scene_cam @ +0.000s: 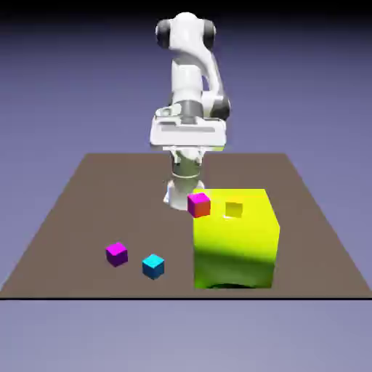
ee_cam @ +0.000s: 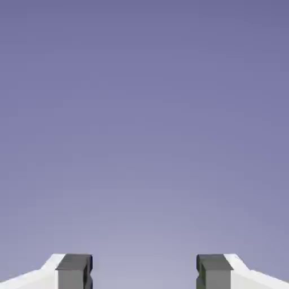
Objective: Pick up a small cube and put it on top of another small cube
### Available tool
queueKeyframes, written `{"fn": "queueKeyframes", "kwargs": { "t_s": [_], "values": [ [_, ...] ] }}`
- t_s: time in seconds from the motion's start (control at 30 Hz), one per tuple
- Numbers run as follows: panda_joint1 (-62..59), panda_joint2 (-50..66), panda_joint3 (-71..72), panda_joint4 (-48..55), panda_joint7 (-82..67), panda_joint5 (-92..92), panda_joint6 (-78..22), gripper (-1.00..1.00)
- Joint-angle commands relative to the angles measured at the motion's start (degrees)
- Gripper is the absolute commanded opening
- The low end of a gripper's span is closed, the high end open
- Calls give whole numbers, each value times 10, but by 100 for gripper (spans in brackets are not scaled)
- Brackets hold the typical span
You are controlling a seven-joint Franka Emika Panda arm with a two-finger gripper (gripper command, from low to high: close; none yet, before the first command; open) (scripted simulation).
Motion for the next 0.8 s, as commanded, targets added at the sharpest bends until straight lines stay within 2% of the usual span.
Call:
{"fn": "queueKeyframes", "kwargs": {
  "t_s": [0.0, 0.77],
  "values": [
    [-3, 21, -3, 13, 6, 6, -18, 0],
    [-83, 498, -76, 309, 141, 137, -431, 0]
  ]
}}
